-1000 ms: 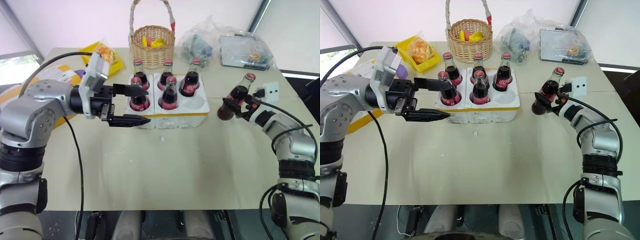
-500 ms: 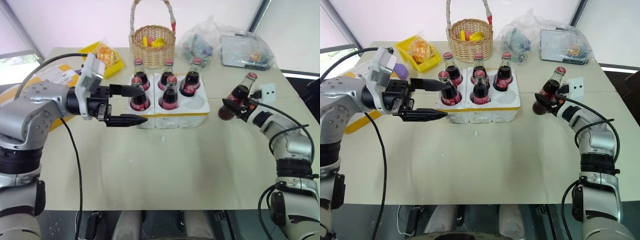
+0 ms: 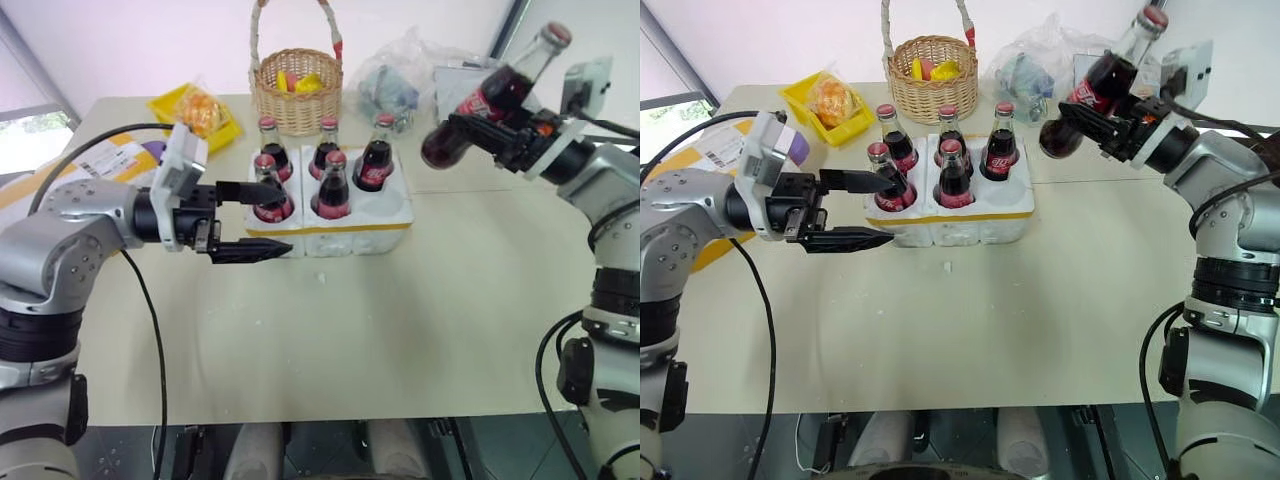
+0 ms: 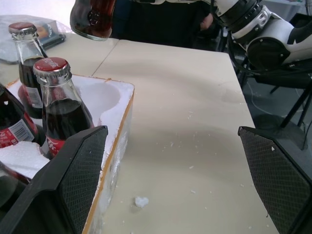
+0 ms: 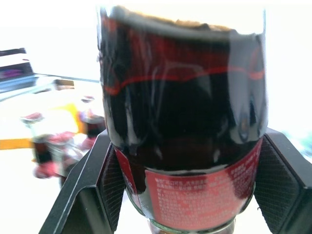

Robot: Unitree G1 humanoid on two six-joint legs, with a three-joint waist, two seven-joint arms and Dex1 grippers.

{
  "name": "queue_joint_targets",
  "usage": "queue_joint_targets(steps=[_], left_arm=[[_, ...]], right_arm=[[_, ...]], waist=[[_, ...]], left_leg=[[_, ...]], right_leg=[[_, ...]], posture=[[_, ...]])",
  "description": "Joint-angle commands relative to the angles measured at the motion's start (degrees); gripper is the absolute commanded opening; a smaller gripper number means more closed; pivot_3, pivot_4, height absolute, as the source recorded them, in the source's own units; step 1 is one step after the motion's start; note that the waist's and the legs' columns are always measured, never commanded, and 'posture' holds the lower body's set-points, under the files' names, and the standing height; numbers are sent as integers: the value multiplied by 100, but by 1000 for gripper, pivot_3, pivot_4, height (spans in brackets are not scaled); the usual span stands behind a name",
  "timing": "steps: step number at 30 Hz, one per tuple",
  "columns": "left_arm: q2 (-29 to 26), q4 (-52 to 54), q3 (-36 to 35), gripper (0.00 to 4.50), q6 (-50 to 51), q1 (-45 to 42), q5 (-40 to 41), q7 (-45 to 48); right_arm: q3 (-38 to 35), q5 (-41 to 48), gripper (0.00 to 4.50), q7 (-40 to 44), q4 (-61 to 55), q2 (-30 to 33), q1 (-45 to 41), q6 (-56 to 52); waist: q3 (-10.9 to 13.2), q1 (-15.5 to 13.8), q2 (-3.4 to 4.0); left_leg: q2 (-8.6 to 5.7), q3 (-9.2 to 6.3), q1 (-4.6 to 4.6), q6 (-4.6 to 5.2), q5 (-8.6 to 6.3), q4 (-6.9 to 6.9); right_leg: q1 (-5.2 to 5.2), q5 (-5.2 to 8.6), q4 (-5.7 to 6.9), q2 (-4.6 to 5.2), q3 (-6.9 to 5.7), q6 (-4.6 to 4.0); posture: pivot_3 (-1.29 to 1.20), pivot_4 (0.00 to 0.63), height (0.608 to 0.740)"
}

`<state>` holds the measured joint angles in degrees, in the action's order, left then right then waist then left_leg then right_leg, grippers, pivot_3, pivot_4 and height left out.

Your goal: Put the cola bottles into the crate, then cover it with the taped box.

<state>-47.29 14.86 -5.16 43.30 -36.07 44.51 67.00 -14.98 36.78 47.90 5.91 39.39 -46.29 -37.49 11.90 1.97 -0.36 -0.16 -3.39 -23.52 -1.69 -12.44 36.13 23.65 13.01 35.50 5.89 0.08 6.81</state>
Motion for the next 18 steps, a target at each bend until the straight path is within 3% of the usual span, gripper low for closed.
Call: queue_joint_targets(steps=[1, 9, 18], left_arm=[[-102, 217, -239, 4500, -13, -3, 121, -79], [-135, 324, -310, 4500, 36, 74, 193, -190], [-202, 295, -318, 4500, 10, 86, 233, -242]], right_arm=[[200, 101, 2833, 92, -408, -125, -128, -18], [772, -277, 2833, 47, -324, -582, -5, 190], [1461, -1067, 2833, 584, -105, -564, 297, 896]], waist=[[0, 4, 0], [0, 8, 0], [0, 10, 0]], left_leg=[[0, 0, 0, 0, 0, 1], [0, 0, -8, 0, 0, -3], [0, 1, -8, 0, 0, -2]], right_leg=[[0, 0, 0, 0, 0, 0], [11, 0, 1, 0, 0, 0], [12, 0, 3, 0, 0, 0]], posture=[[0, 150, 738], [0, 150, 738], [0, 150, 738]])
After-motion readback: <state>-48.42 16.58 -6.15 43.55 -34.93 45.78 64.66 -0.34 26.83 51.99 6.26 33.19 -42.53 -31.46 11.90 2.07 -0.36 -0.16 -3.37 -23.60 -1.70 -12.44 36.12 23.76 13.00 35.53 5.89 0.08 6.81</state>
